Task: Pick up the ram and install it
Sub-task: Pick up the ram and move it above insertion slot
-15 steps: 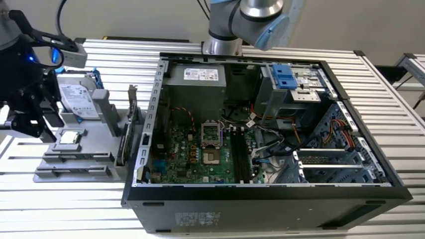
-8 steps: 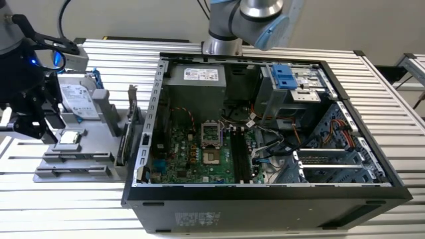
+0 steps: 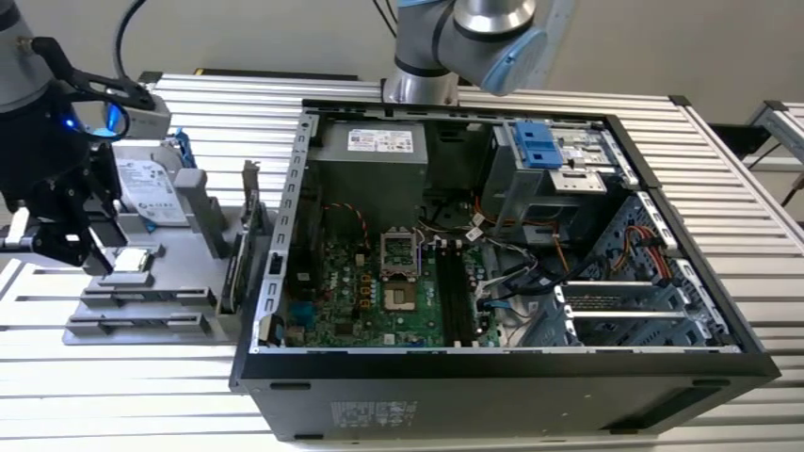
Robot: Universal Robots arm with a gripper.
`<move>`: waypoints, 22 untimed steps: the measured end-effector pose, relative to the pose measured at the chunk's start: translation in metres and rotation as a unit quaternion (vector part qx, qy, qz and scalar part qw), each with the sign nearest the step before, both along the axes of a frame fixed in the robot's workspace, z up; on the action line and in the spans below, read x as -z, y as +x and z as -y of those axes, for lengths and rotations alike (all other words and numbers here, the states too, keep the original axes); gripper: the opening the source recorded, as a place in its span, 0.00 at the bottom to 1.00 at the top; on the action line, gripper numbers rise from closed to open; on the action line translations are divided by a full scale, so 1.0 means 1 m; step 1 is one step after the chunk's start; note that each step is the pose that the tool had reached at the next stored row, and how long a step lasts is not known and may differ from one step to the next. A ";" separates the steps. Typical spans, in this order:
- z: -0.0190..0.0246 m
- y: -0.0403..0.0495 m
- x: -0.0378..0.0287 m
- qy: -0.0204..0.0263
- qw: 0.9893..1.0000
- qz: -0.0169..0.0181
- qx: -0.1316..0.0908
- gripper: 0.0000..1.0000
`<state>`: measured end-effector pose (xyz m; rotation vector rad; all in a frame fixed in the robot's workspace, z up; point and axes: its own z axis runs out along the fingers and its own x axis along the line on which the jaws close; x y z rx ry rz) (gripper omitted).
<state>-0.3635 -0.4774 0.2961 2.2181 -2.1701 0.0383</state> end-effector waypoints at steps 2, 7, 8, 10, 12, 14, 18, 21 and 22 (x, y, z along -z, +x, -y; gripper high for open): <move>-0.0006 0.0000 0.0019 -0.001 1.000 0.000 0.000 1.00; -0.0020 0.0000 0.0061 -0.002 1.000 0.000 0.001 1.00; -0.0023 0.0000 0.0068 -0.003 1.000 0.000 0.001 1.00; -0.0028 0.0000 0.0083 -0.003 1.000 0.000 0.001 1.00; -0.0032 0.0000 0.0099 -0.004 1.000 0.000 0.001 1.00; -0.0036 0.0000 0.0114 -0.005 1.000 0.000 0.001 1.00; -0.0045 0.0000 0.0148 -0.006 1.000 0.000 0.002 1.00; -0.0052 0.0000 0.0169 -0.007 1.000 0.000 0.002 1.00; -0.0054 0.0000 0.0176 -0.007 1.000 0.000 0.002 1.00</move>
